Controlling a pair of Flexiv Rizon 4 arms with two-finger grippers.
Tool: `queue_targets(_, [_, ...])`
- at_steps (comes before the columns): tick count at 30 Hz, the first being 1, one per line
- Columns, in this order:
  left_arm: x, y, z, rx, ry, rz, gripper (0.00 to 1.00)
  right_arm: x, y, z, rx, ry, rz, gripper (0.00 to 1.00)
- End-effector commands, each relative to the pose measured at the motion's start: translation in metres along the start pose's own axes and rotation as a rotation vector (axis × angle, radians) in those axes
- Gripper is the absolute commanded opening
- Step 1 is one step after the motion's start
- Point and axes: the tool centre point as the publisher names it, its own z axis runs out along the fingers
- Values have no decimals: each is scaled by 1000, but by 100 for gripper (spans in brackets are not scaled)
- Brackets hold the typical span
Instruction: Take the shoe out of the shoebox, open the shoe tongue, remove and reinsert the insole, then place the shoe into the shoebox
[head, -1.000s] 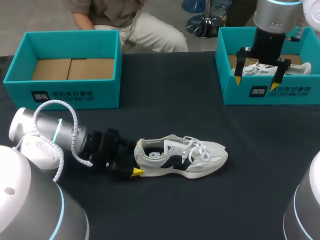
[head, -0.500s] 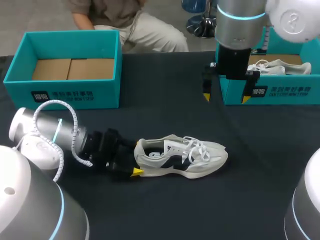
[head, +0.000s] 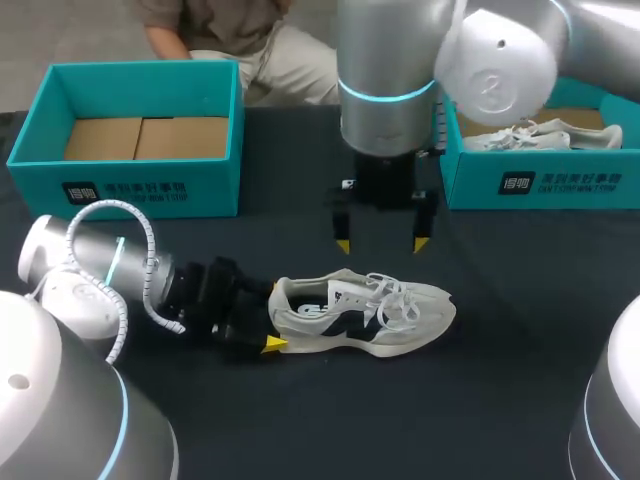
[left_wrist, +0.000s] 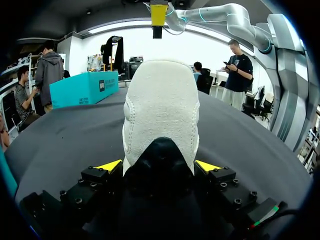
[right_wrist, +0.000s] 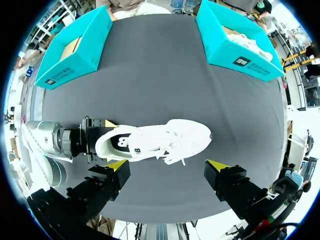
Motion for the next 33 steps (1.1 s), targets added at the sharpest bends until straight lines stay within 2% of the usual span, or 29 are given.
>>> queue_targets(1, [1,4,4,-3,1,-1,0,28,4,8,11,-45,-1,100])
queue_targets(22, [1,4,4,-3,1,-1,0,32,3,7,1,-68,-9,100])
queue_targets(27, [1,4,4,-3,1,-1,0,44,-11,8,-52,-124,-14,100])
queue_targets(33, [1,4,4,-3,1,-1,0,48,-27,25,-78,-129,-9,100])
